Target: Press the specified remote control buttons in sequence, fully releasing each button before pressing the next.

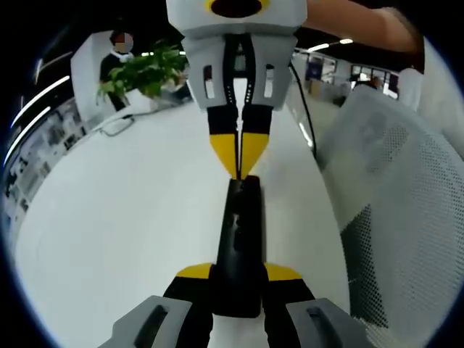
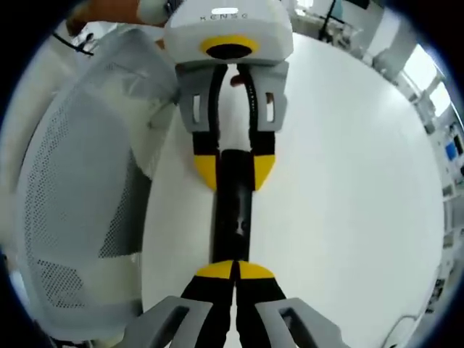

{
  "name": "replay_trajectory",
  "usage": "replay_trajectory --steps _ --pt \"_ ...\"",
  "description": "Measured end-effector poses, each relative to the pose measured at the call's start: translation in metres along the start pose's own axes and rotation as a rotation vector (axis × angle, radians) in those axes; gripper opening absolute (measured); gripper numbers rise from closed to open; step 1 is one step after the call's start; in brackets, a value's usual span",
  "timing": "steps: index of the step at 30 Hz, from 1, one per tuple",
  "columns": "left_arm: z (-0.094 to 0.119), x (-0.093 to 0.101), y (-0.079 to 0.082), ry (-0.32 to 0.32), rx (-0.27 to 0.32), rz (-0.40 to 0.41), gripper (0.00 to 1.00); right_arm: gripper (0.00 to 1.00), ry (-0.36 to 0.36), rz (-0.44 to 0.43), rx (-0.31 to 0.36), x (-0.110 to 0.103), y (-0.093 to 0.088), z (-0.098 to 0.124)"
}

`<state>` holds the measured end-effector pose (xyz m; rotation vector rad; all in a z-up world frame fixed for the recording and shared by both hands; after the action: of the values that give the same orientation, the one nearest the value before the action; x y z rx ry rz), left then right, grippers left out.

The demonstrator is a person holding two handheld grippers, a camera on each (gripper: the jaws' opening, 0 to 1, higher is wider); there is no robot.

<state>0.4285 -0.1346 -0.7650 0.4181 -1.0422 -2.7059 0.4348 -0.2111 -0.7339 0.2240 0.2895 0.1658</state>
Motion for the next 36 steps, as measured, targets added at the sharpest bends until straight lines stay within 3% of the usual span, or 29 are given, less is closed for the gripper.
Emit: replay_trajectory --steps 19,36 --pt "0.000 -0.001 -0.001 0.004 0.008 0.001 0.24 0.00 0.026 0.016 -0.022 0.002 0.010 -0.013" --pt "0.000 0.000 -0.001 0.000 0.018 0.007 0.24 0.00 0.045 0.011 -0.042 0.005 0.004 -0.024"
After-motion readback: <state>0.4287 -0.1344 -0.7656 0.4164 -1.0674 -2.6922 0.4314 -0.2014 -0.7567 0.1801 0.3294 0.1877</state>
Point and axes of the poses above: the point that each gripper's makers call its tool centre point, and the gripper's own axes: z roughly backward along the fingers, x roughly to its right, y roughly out of its top, the point moved 2 cm from there along z, roughly backward along the fingers, and after that the axes turned 14 degrees about y, right-handed, at the moved point
